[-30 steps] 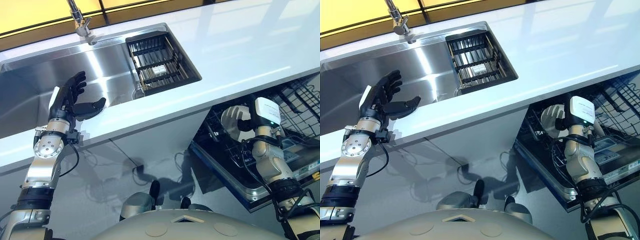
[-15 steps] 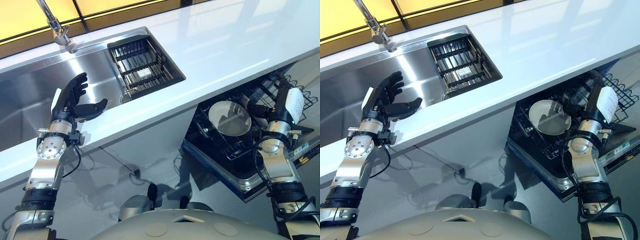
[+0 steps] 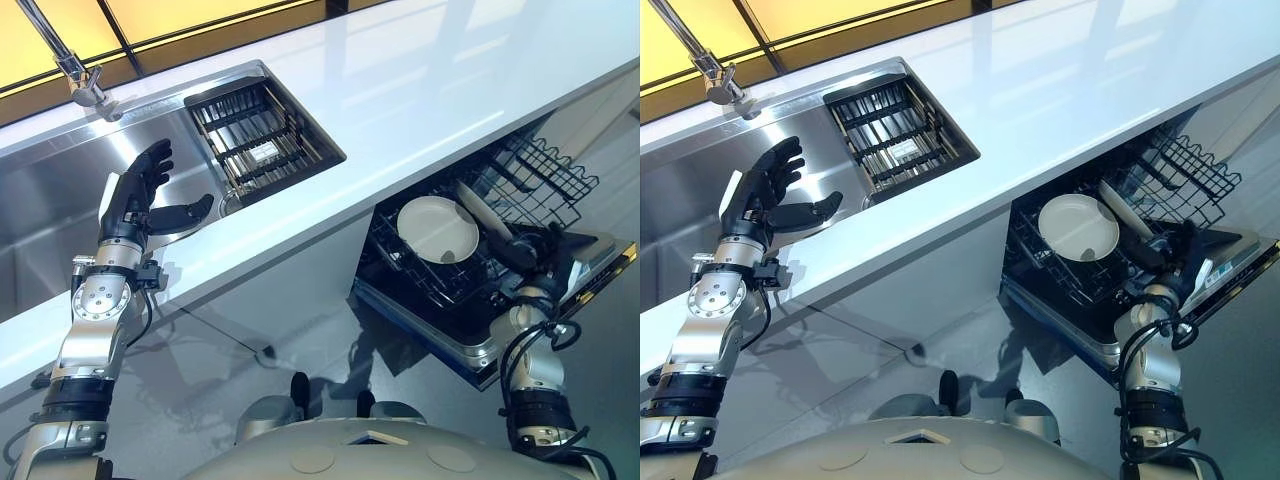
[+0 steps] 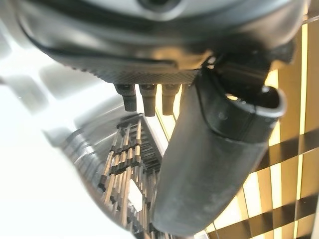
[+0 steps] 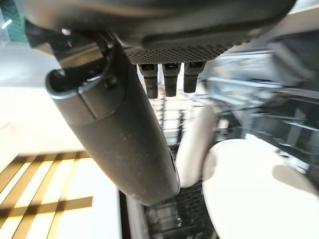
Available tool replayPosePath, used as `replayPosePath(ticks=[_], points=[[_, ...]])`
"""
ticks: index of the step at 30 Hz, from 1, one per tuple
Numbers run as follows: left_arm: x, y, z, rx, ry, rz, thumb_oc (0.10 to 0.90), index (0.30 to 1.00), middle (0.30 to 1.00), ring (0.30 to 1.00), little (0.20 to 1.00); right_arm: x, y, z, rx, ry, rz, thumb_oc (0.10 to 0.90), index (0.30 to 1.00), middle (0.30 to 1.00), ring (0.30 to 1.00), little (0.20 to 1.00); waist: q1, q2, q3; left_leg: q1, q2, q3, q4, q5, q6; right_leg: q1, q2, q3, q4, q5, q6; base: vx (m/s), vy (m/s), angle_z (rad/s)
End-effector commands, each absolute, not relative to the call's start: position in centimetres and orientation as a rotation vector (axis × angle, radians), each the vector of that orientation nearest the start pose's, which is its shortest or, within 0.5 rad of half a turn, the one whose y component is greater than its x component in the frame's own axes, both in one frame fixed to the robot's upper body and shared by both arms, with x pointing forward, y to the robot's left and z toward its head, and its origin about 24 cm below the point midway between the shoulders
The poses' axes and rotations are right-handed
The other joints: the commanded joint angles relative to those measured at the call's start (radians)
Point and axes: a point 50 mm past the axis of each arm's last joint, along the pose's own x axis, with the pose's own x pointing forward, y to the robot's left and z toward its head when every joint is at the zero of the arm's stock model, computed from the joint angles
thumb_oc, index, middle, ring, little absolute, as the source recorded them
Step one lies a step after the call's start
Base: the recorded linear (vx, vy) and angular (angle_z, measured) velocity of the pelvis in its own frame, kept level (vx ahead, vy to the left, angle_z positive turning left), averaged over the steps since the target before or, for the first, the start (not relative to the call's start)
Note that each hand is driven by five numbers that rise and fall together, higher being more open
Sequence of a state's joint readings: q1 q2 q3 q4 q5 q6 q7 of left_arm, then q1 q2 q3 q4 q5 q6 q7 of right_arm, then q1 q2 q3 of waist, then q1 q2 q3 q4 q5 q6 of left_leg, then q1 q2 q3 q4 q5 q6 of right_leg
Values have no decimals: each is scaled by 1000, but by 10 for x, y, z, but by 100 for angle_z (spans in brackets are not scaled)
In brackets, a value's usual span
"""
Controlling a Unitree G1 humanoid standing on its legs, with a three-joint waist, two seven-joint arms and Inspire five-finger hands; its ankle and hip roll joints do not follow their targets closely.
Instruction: Pick up plates and place into dishwasher.
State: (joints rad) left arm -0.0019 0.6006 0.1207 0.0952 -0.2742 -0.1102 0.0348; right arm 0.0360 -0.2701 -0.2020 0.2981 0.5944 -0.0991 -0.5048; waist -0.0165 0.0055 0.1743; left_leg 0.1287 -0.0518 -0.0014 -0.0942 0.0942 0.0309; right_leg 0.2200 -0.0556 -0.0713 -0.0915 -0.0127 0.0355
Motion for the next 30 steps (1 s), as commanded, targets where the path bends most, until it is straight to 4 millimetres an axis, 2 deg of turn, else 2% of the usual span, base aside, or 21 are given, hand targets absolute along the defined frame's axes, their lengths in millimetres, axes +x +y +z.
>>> replayPosePath(ticks=[1, 7, 17, 20, 23, 27, 30], points=[[256, 307, 137, 377, -321, 239, 800, 900, 900, 900, 900, 227, -305, 26, 424, -63, -814, 800, 900, 900, 900, 900, -4, 30, -97, 59, 19, 68, 7, -131, -20, -60, 20, -47, 61, -13, 45, 62, -49, -1], [260, 307, 146, 387, -329, 221, 800, 900, 900, 900, 900, 217, -314, 2, 440, 22, -950, 800, 900, 900, 900, 900, 10, 46, -88, 54, 19, 48, 7, -116, -20, -69, 19, -71, 101, -33, 32, 52, -53, 6], [259, 306, 161, 381, -375, 231, 800, 900, 900, 900, 900, 203, -330, -24, 350, 168, -999, 800, 900, 900, 900, 900, 43, 77, -52, 52, 14, -11, 28, -110, -31, -71, 5, -108, 165, -77, 9, 98, -28, 10], [256, 303, 163, 371, -396, 232, 800, 900, 900, 900, 900, 205, -335, -29, 335, 227, -934, 800, 900, 900, 900, 900, 56, 97, -33, 36, 11, -39, 48, -105, -41, -79, -7, -129, 195, -93, -2, 69, 24, 19], [255, 300, 164, 356, -413, 238, 800, 900, 900, 900, 900, 211, -337, -29, 431, 231, -826, 800, 900, 900, 900, 900, 68, 118, -19, 22, 7, -62, 60, -95, -52, -82, -18, -152, 214, -105, -11, 64, 41, 17], [253, 298, 159, 337, -413, 239, 800, 900, 900, 900, 900, 226, -327, -25, 607, 148, -626, 800, 900, 900, 900, 900, 83, 144, -10, 10, 3, -81, 66, -82, -67, -76, -28, -178, 217, -114, -19, 80, 41, 17], [251, 297, 155, 329, -404, 234, 800, 900, 900, 900, 900, 238, -321, -12, 636, 53, -509, 800, 900, 900, 900, 900, 90, 156, -9, 1, 1, -87, 72, -78, -75, -74, -32, -188, 211, -115, -20, 60, 36, 11]])
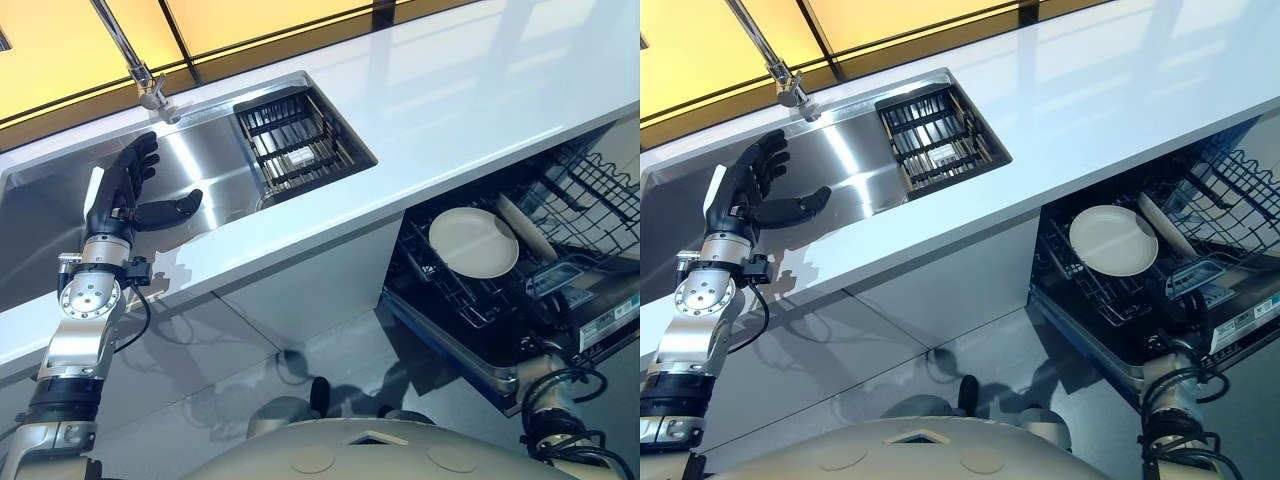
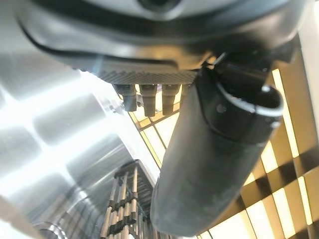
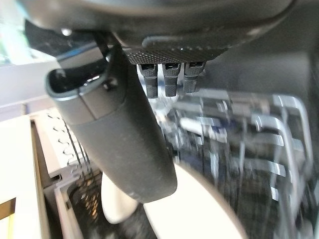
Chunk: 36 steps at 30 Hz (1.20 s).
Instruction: Pick up plates and place into dishwasher.
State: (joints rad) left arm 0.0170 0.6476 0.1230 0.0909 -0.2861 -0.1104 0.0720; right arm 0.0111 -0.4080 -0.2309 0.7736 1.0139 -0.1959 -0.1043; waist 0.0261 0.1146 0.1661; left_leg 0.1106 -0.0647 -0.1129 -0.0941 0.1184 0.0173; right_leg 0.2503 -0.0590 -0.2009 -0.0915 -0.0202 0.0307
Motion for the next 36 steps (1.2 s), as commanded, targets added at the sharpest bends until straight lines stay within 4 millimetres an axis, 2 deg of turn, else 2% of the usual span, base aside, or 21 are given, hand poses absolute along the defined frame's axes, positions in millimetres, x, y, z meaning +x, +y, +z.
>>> replayPosePath(ticks=[1, 7, 13, 16, 21, 22, 23, 25, 30, 33, 36], points=[[251, 296, 153, 327, -401, 233, 800, 900, 900, 900, 900, 242, -318, -8, 645, 24, -465, 800, 900, 900, 900, 900, 49, 50, 0, 17, 14, 23, 72, -101, -62, -104, -29, -60, 208, -107, -15, 51, 34, 9], [252, 292, 146, 306, -385, 233, 800, 900, 900, 900, 900, 273, -285, 29, 681, -135, -165, 800, 900, 900, 900, 900, 57, 61, 1, 1, 10, 21, 81, -96, -64, -111, -32, -58, 198, -101, -13, 25, 30, 2], [258, 287, 141, 299, -363, 221, 800, 900, 900, 900, 900, 301, -248, 68, 749, -250, 63, 800, 900, 900, 900, 900, 66, 51, -2, -4, 7, 28, 93, -97, -61, -110, -32, -53, 181, -88, -11, 22, 11, -3], [262, 285, 140, 297, -349, 216, 800, 900, 900, 900, 900, 317, -233, 91, 738, -295, 132, 800, 900, 900, 900, 900, 76, 47, -5, -1, 4, 27, 98, -100, -58, -102, -32, -51, 163, -76, -10, 51, 9, -4], [267, 281, 138, 305, -324, 198, 800, 900, 900, 900, 900, 345, -214, 144, 674, -396, 183, 800, 900, 900, 900, 900, 109, 36, -13, 1, -4, 12, 113, -106, -56, -85, -33, -54, 132, -52, -10, 56, -5, -7], [267, 281, 138, 305, -323, 198, 800, 900, 900, 900, 900, 346, -214, 147, 672, -399, 182, 800, 900, 900, 900, 900, 110, 36, -12, 1, -5, 12, 114, -106, -56, -84, -33, -54, 130, -51, -10, 44, -2, -2], [268, 281, 137, 305, -318, 194, 800, 900, 900, 900, 900, 353, -210, 162, 645, -420, 182, 800, 900, 900, 900, 900, 119, 33, -15, 0, -6, 7, 115, -108, -55, -81, -32, -53, 125, -49, -11, 0, 0, 0], [270, 281, 137, 307, -310, 186, 800, 900, 900, 900, 900, 362, -211, 177, 608, -428, 160, 800, 900, 900, 900, 900, 128, 30, -20, -1, -8, 2, 116, -107, -56, -80, -32, -53, 122, -45, -10, 22, 11, 4], [273, 284, 141, 312, -305, 176, 800, 900, 900, 900, 900, 368, -233, 179, 533, -403, 24, 800, 900, 900, 900, 900, 142, 15, -31, 2, -8, -5, 106, -106, -54, -77, -30, -55, 113, -40, -8, -8, -5, 8], [274, 285, 145, 319, -309, 169, 800, 900, 900, 900, 900, 366, -249, 169, 437, -351, -161, 800, 900, 900, 900, 900, 141, 3, -34, 8, -6, -4, 100, -107, -51, -73, -27, -53, 111, -38, -6, -10, -21, 7], [274, 285, 148, 325, -320, 176, 800, 900, 900, 900, 900, 356, -264, 154, 371, -316, -371, 800, 900, 900, 900, 900, 129, -10, -28, 20, -1, 4, 90, -109, -45, -71, -22, -45, 111, -33, -4, -45, -39, 4]])
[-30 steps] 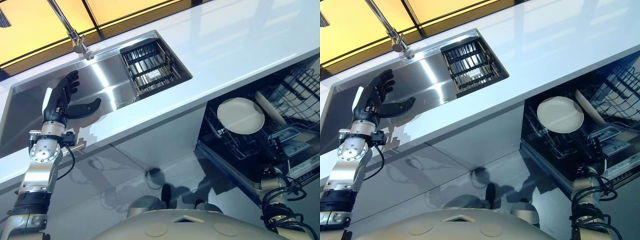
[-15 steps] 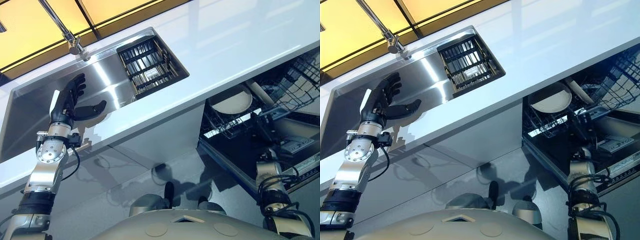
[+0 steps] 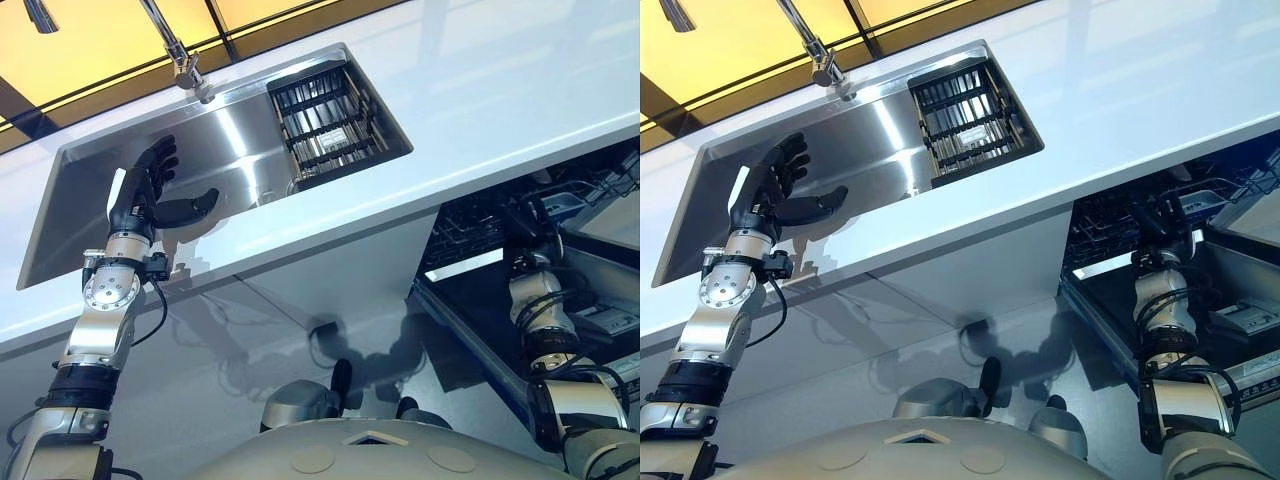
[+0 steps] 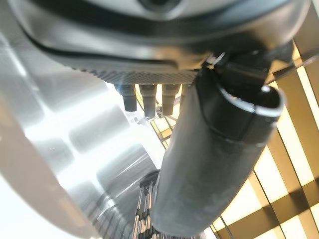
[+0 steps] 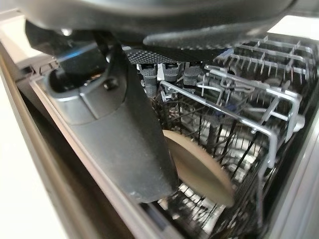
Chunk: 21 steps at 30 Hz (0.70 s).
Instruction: Pick up plates and place into dishwasher.
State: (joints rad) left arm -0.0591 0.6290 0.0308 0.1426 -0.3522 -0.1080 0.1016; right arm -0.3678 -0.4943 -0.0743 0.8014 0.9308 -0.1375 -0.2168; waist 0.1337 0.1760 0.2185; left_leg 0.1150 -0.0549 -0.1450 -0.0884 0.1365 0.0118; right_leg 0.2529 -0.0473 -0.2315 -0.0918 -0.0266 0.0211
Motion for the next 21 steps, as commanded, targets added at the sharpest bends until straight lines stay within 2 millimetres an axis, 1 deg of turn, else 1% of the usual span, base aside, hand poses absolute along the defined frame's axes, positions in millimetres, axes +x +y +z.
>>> replayPosePath(ticks=[1, 4, 6, 8, 11, 14, 16, 17, 21], points=[[273, 284, 147, 326, -322, 180, 800, 900, 900, 900, 900, 351, -269, 150, 375, -326, -423, 800, 900, 900, 900, 900, 17, -74, -80, 20, -9, 40, 80, -127, -38, -72, -33, -12, 110, -26, 6, -51, -23, 5], [272, 283, 145, 324, -328, 193, 800, 900, 900, 900, 900, 334, -276, 142, 346, -369, -563, 800, 900, 900, 900, 900, -1, -80, -78, 27, -5, 57, 69, -123, -30, -73, -29, -2, 102, -13, 10, -83, -8, 3], [269, 282, 143, 319, -329, 198, 800, 900, 900, 900, 900, 323, -276, 140, 342, -407, -622, 800, 900, 900, 900, 900, -12, -83, -79, 34, -4, 68, 62, -126, -24, -73, -28, 7, 102, -14, 12, -92, 11, -1], [267, 283, 140, 313, -330, 204, 800, 900, 900, 900, 900, 309, -280, 132, 332, -430, -685, 800, 900, 900, 900, 900, -25, -87, -85, 43, -1, 81, 52, -129, -18, -73, -26, 18, 105, -16, 14, -85, 9, -5], [263, 283, 136, 312, -329, 211, 800, 900, 900, 900, 900, 289, -287, 119, 366, -439, -743, 800, 900, 900, 900, 900, -45, -93, -92, 56, 2, 101, 39, -134, -11, -70, -22, 34, 100, -15, 19, -74, 7, -9], [259, 284, 135, 312, -330, 222, 800, 900, 900, 900, 900, 274, -295, 104, 373, -404, -773, 800, 900, 900, 900, 900, -64, -103, -100, 67, 3, 122, 29, -141, -6, -65, -19, 52, 74, -2, 28, -76, -13, -13], [257, 286, 136, 310, -331, 225, 800, 900, 900, 900, 900, 270, -295, 101, 345, -389, -774, 800, 900, 900, 900, 900, -67, -106, -103, 71, 3, 130, 25, -143, -4, -62, -17, 58, 59, 6, 30, -60, -24, -15], [255, 288, 136, 314, -332, 231, 800, 900, 900, 900, 900, 267, -298, 98, 302, -372, -773, 800, 900, 900, 900, 900, -76, -111, -106, 78, 4, 142, 18, -144, -4, -58, -14, 68, 35, 21, 36, -55, -28, -28], [253, 292, 137, 315, -337, 235, 800, 900, 900, 900, 900, 263, -297, 97, 232, -367, -757, 800, 900, 900, 900, 900, -85, -121, -113, 81, 7, 158, 9, -145, -3, -56, -9, 85, 12, 36, 43, -56, -26, -28]])
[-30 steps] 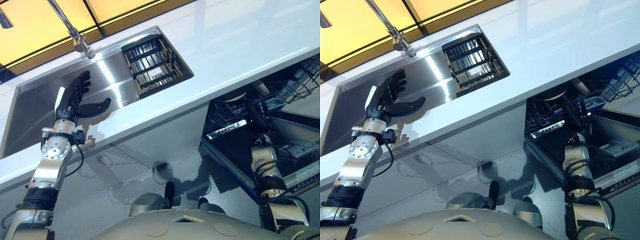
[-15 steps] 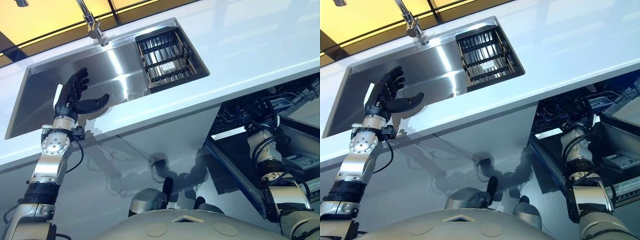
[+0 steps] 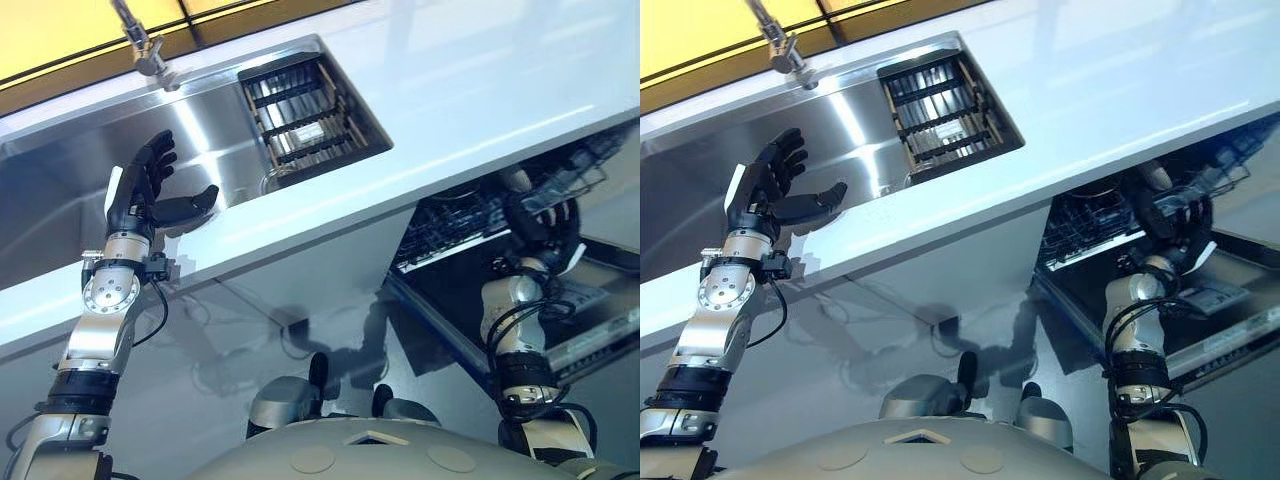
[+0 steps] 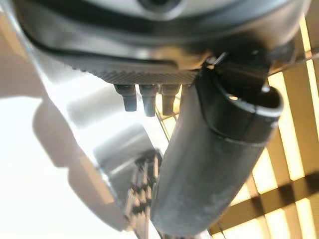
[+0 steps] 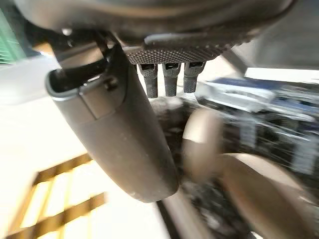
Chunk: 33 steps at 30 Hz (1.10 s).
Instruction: Pick up plates and place into dishwasher.
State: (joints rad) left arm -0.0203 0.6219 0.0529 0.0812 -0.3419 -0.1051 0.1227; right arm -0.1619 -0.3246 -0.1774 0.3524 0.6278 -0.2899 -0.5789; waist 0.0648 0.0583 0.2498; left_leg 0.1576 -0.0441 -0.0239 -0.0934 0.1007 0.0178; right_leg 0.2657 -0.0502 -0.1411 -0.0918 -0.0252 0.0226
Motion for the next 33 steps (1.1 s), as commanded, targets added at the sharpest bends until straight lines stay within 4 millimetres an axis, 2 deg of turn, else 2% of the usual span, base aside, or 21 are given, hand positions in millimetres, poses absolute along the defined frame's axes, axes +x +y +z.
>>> replayPosePath(ticks=[1, 10, 18, 19, 25, 29, 33], points=[[253, 292, 137, 314, -338, 235, 800, 900, 900, 900, 900, 263, -297, 97, 225, -368, -754, 800, 900, 900, 900, 900, -17, -4, -145, 38, -3, 39, 13, -110, -8, -70, -6, -3, 11, 35, 42, -56, -17, -13], [257, 292, 138, 314, -353, 245, 800, 900, 900, 900, 900, 264, -297, 98, 205, -358, -713, 800, 900, 900, 900, 900, -33, -21, -154, 40, -1, 62, 6, -119, -7, -76, 1, 14, 5, 36, 48, -44, -3, -7], [258, 299, 143, 332, -369, 265, 800, 900, 900, 900, 900, 255, -312, 91, 188, -323, -834, 800, 900, 900, 900, 900, -45, -27, -163, 38, 4, 83, 6, -129, -8, -80, 3, 20, 5, 33, 53, -36, -7, -7], [257, 304, 149, 341, -384, 272, 800, 900, 900, 900, 900, 247, -325, 86, 142, -293, -887, 800, 900, 900, 900, 900, -55, -28, -162, 40, 7, 90, 6, -132, -7, -80, 3, 20, 12, 28, 53, -66, -4, -6], [252, 311, 165, 364, -436, 247, 800, 900, 900, 900, 900, 219, -355, 78, 16, -253, -1033, 800, 900, 900, 900, 900, -86, -30, -151, 42, 16, 102, 6, -132, -3, -100, 8, 30, 73, 2, 51, -70, -12, -3], [251, 320, 174, 378, -455, 259, 800, 900, 900, 900, 900, 198, -373, 65, 14, -202, -1105, 800, 900, 900, 900, 900, -106, -32, -145, 43, 14, 111, 6, -132, -3, -113, 14, 43, 88, -1, 54, -23, -26, -12], [248, 326, 181, 377, -475, 285, 800, 900, 900, 900, 900, 175, -385, 44, 32, -126, -1168, 800, 900, 900, 900, 900, -123, -31, -135, 46, 16, 127, 8, -136, -1, -123, 17, 55, 101, -6, 54, 11, -40, -19]])
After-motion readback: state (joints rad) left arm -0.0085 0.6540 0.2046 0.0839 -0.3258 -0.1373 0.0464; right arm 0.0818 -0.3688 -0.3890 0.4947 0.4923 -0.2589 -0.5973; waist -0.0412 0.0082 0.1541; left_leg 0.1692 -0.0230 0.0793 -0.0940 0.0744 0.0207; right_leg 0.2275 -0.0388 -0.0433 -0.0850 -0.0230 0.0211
